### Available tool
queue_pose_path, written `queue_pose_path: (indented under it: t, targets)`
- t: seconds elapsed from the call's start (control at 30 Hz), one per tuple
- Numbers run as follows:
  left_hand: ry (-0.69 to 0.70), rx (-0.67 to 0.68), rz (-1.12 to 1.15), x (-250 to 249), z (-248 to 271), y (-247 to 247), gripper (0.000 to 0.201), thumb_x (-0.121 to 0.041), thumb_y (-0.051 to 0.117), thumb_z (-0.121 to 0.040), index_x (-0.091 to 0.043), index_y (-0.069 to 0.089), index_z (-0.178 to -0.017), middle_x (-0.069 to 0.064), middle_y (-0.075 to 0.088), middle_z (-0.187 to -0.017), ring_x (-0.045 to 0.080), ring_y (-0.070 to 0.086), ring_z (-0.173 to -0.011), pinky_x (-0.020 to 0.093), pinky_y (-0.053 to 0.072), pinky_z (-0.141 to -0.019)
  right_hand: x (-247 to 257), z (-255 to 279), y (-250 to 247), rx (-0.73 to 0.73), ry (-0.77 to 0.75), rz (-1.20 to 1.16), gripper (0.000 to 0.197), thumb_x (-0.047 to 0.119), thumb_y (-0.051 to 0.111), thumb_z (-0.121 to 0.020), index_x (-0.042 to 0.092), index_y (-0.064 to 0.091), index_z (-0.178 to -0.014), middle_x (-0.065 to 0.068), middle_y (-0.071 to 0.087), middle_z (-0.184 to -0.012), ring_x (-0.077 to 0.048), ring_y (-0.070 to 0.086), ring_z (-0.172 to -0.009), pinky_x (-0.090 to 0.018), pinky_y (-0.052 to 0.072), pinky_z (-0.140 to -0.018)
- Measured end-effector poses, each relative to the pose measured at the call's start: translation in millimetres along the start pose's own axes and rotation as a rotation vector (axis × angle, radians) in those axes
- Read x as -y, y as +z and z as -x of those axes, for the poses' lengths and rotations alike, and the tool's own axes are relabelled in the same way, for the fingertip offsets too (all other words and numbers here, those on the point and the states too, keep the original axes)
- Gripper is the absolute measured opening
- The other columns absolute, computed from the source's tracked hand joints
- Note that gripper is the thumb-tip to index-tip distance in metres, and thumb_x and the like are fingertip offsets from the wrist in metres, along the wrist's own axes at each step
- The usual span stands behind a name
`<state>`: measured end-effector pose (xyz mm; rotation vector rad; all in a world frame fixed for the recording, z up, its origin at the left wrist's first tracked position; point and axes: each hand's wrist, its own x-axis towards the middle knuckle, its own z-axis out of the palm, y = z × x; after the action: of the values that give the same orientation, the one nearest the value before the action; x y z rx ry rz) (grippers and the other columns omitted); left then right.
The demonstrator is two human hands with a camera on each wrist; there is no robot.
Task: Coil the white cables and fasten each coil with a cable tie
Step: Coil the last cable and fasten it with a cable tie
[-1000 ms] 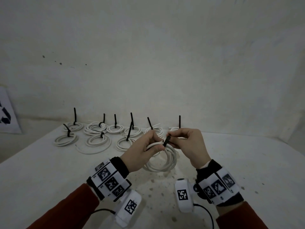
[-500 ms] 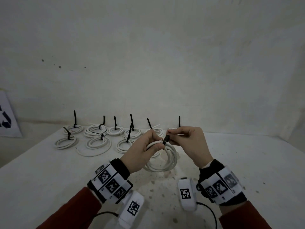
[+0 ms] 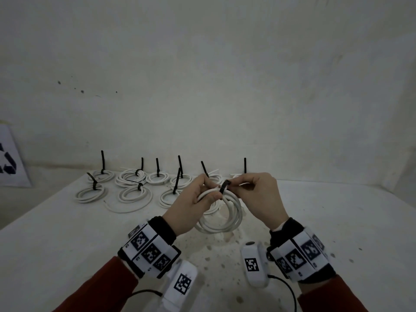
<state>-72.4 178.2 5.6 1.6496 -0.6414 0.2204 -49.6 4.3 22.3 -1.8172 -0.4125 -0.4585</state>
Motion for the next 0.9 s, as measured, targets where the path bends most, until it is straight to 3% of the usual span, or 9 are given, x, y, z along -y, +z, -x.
queue_pose_path:
  t: [0.2, 0.33, 0.4, 0.47, 0.53, 0.63, 0.77, 0.9]
  targets:
    - [-0.007, 0.019, -0.096, -2, 0, -2, 0.008, -0.010, 0.053, -0.093, -0.011, 0.047, -0.088, -0.016, 0.061, -0.065, -0.001, 0.042, -0.051, 0.014, 0.034, -0.055, 4, 0, -4, 0.006, -0.002, -0.155, 0.016, -0.003, 0.071, -0.081, 0.012, 0.076, -0.081, -0.004, 0.075, -0.074, -0.021, 0.073, -0.069, -0.029, 0.059, -0.069]
    - [-0.015, -0.002, -0.125, 1, 1, -4, 0.013, -0.019, 0.059, -0.091, -0.014, 0.048, -0.086, -0.013, 0.058, -0.066, -0.001, 0.042, -0.055, 0.018, 0.034, -0.058, 6, 1, -5, 0.020, -0.006, -0.183, 0.015, -0.003, 0.065, -0.085, 0.007, 0.076, -0.083, -0.008, 0.075, -0.077, -0.022, 0.073, -0.071, -0.031, 0.059, -0.070]
    - [-0.013, -0.001, -0.123, 1, 0, -6, 0.021, -0.033, 0.063, -0.087, -0.018, 0.048, -0.085, -0.009, 0.058, -0.069, 0.002, 0.041, -0.055, 0.019, 0.034, -0.058, 9, 2, -5, 0.030, -0.012, -0.222, 0.011, 0.006, 0.066, -0.087, 0.002, 0.075, -0.082, -0.010, 0.074, -0.077, -0.024, 0.072, -0.071, -0.030, 0.058, -0.068]
    - [-0.011, 0.013, -0.150, 1, 0, -7, 0.024, -0.043, 0.060, -0.083, -0.022, 0.049, -0.084, 0.000, 0.058, -0.074, 0.004, 0.041, -0.057, 0.020, 0.034, -0.059, 11, 4, -5, 0.025, -0.013, -0.257, 0.021, 0.020, 0.071, -0.083, 0.000, 0.074, -0.078, -0.010, 0.074, -0.075, -0.024, 0.072, -0.069, -0.031, 0.058, -0.066]
    - [-0.011, 0.028, -0.160, 1, -1, -7, 0.017, -0.032, 0.061, -0.089, -0.021, 0.048, -0.084, -0.007, 0.058, -0.072, 0.001, 0.043, -0.056, 0.017, 0.034, -0.059, 12, 4, -4, 0.012, -0.013, -0.268, 0.026, 0.027, 0.075, -0.076, 0.002, 0.074, -0.074, -0.009, 0.073, -0.073, -0.022, 0.071, -0.066, -0.032, 0.059, -0.065]
    - [-0.016, 0.044, -0.181, 2, -1, -8, 0.011, -0.016, 0.056, -0.093, -0.016, 0.048, -0.085, -0.017, 0.058, -0.065, -0.001, 0.043, -0.055, 0.015, 0.033, -0.058, 11, 4, -3, 0.008, -0.009, -0.305, 0.019, 0.018, 0.074, -0.079, 0.000, 0.073, -0.074, -0.012, 0.073, -0.073, -0.022, 0.070, -0.066, -0.030, 0.057, -0.065]
    - [-0.018, 0.044, -0.164, 1, 0, -12, 0.014, -0.025, 0.058, -0.090, -0.018, 0.048, -0.084, -0.015, 0.055, -0.064, 0.004, 0.038, -0.056, 0.019, 0.032, -0.057, 9, 4, -3, 0.038, -0.025, -0.343, 0.021, 0.022, 0.074, -0.076, 0.000, 0.074, -0.077, -0.012, 0.074, -0.076, -0.023, 0.070, -0.069, -0.032, 0.059, -0.068]
    - [-0.018, 0.028, -0.174, 0, 0, -14, 0.014, -0.029, 0.057, -0.086, -0.018, 0.048, -0.084, -0.013, 0.053, -0.065, 0.006, 0.036, -0.056, 0.020, 0.032, -0.056, 9, 6, 1, 0.049, -0.022, -0.397, 0.009, 0.004, 0.071, -0.082, -0.004, 0.072, -0.077, -0.014, 0.073, -0.078, -0.021, 0.069, -0.069, -0.030, 0.057, -0.069]
